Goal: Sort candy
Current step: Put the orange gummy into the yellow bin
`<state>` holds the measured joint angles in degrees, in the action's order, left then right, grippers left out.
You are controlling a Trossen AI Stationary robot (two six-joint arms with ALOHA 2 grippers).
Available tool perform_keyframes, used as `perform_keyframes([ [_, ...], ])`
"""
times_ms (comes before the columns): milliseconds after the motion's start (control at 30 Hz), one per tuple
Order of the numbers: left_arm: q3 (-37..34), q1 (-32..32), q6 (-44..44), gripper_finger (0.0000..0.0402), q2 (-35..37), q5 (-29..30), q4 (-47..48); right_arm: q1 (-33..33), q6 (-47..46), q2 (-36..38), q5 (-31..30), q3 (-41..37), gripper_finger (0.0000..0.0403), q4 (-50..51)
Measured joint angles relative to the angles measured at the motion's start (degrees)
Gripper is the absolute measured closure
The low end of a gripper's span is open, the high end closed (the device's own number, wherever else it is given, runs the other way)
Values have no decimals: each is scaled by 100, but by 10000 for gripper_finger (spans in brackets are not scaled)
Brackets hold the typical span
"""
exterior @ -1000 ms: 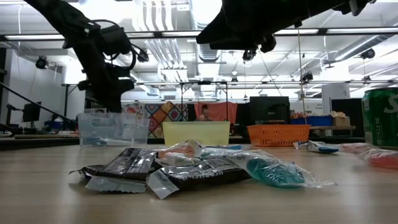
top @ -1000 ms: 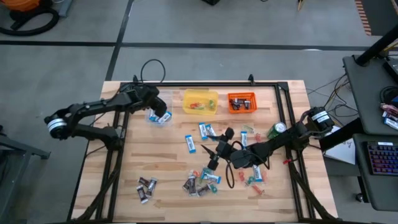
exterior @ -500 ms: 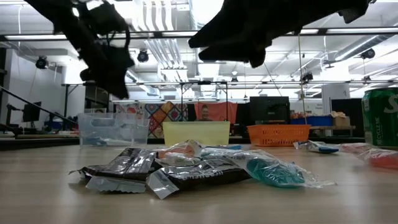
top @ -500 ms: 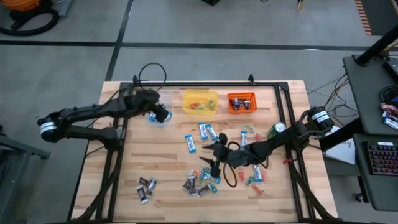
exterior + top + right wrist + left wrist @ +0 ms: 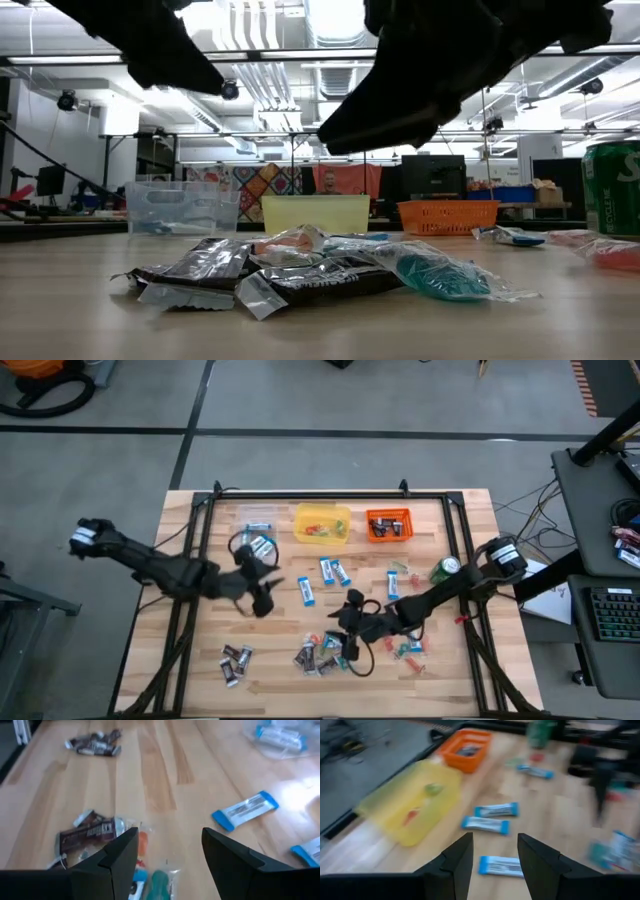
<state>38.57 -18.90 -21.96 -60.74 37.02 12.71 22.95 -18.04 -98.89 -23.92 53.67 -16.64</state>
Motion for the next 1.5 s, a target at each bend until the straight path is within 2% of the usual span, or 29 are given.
perform_keyframes([
  [233, -4, -876, 16, 265, -323, 148, -548, 42, 34, -651, 50, 760, 193, 946],
  [433, -3, -961, 305, 265, -434, 139, -626, 40, 45, -1266, 683, 1510, 193, 1633],
  [667, 285, -961, 664, 265, -386, 109, -608, 27, -41, -1760, 785, 2026, 199, 1899],
  [1233, 249, -1055, 473, 265, -388, 96, -631, 1, -149, -1602, 957, 2208, 345, 2297],
  [1500, 229, -1053, 431, 265, -405, 97, -644, 1, -110, -1285, 1005, 2210, 386, 2659],
])
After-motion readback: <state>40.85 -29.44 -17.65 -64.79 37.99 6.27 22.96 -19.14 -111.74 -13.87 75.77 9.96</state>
